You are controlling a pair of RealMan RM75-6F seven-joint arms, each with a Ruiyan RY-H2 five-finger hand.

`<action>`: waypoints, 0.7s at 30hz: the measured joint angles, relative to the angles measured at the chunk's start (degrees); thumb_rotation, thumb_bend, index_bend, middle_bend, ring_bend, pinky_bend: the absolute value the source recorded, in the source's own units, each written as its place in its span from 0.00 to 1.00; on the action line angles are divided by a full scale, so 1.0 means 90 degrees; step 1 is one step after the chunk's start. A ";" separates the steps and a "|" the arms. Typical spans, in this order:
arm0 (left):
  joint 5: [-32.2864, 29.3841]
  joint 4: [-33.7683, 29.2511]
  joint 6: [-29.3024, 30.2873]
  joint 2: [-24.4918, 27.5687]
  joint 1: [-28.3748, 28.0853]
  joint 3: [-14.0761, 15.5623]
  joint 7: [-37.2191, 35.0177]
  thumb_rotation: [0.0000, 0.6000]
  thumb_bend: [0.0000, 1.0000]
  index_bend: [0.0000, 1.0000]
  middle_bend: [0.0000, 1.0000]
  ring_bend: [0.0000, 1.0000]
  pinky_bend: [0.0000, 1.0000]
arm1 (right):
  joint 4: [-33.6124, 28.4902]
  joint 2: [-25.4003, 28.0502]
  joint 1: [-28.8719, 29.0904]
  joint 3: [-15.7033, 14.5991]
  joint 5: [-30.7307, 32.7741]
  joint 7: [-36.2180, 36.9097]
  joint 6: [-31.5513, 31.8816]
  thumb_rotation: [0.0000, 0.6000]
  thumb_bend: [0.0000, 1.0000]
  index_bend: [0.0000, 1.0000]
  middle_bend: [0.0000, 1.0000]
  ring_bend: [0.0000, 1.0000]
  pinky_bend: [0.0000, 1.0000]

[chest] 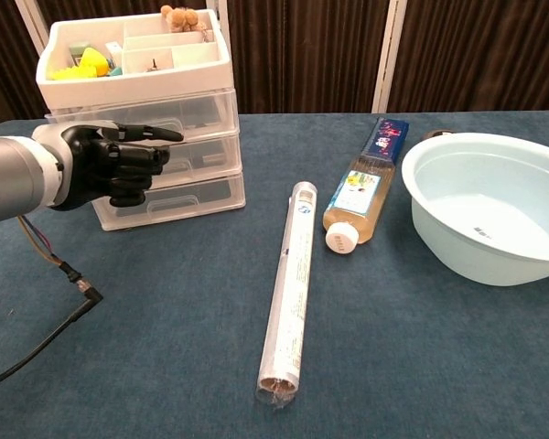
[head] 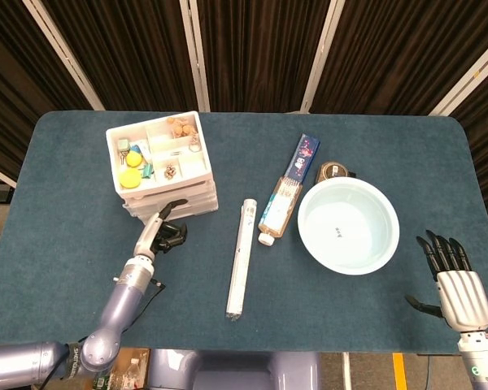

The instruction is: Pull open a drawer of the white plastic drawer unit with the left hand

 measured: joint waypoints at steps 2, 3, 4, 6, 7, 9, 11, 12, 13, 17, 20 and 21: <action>0.0027 -0.0030 -0.0017 0.0076 0.0071 0.0054 -0.0035 1.00 0.63 0.15 1.00 0.96 0.91 | -0.0003 -0.0003 0.0000 0.0000 0.0000 -0.0001 0.0000 1.00 0.13 0.00 0.00 0.00 0.00; 0.0039 -0.0037 -0.0030 0.0105 0.0095 0.0079 -0.0043 1.00 0.63 0.15 1.00 0.96 0.91 | -0.0003 -0.0004 0.0000 0.0001 0.0000 -0.0005 0.0001 1.00 0.13 0.00 0.00 0.00 0.00; 0.0056 -0.0048 -0.0059 0.0148 0.0125 0.0109 -0.0057 1.00 0.63 0.14 1.00 0.96 0.91 | -0.0002 -0.0006 0.0001 0.0001 -0.0002 -0.0013 0.0003 1.00 0.13 0.00 0.00 0.00 0.00; 0.0076 -0.0070 -0.0140 0.0230 0.0175 0.0146 -0.0090 1.00 0.63 0.12 1.00 0.96 0.91 | 0.0001 -0.0011 0.0000 0.0000 0.0002 -0.0024 0.0000 1.00 0.13 0.00 0.00 0.00 0.00; 0.0094 -0.0087 -0.0207 0.0296 0.0212 0.0174 -0.0116 1.00 0.63 0.11 1.00 0.96 0.91 | 0.0001 -0.0012 0.0000 -0.0001 0.0005 -0.0031 -0.0003 1.00 0.13 0.00 0.00 0.00 0.00; 0.0135 -0.0121 -0.0317 0.0402 0.0266 0.0227 -0.0150 1.00 0.63 0.10 1.00 0.96 0.91 | 0.0002 -0.0016 0.0000 -0.0001 0.0011 -0.0043 -0.0007 1.00 0.13 0.00 0.00 0.00 0.00; 0.0204 -0.0171 -0.0463 0.0535 0.0328 0.0306 -0.0186 1.00 0.63 0.10 1.00 0.96 0.91 | 0.0002 -0.0018 0.0001 0.0000 0.0011 -0.0048 -0.0007 1.00 0.13 0.00 0.00 0.00 0.00; 0.0244 -0.0199 -0.0528 0.0593 0.0356 0.0340 -0.0207 1.00 0.62 0.11 1.00 0.96 0.91 | 0.0004 -0.0020 0.0000 0.0000 0.0012 -0.0052 -0.0005 1.00 0.13 0.00 0.00 0.00 0.00; 0.0307 -0.0245 -0.0608 0.0671 0.0397 0.0389 -0.0238 1.00 0.62 0.11 1.00 0.96 0.91 | 0.0004 -0.0022 0.0000 0.0001 0.0013 -0.0055 -0.0004 1.00 0.13 0.00 0.00 0.00 0.00; 0.0613 -0.0444 -0.0790 0.0914 0.0510 0.0620 -0.0247 1.00 0.63 0.17 1.00 0.96 0.91 | 0.0012 -0.0026 -0.0001 0.0002 0.0016 -0.0063 -0.0002 1.00 0.13 0.00 0.00 0.00 0.00; 0.0957 -0.0584 -0.0845 0.1082 0.0567 0.0820 -0.0138 1.00 0.63 0.20 1.00 0.97 0.91 | 0.0018 -0.0032 0.0000 0.0002 0.0014 -0.0072 -0.0002 1.00 0.13 0.00 0.00 0.00 0.00; 0.1082 -0.0619 -0.0839 0.1124 0.0579 0.0880 -0.0078 1.00 0.62 0.20 1.00 0.97 0.91 | 0.0019 -0.0033 0.0000 0.0001 0.0013 -0.0078 -0.0001 1.00 0.13 0.00 0.00 0.00 0.00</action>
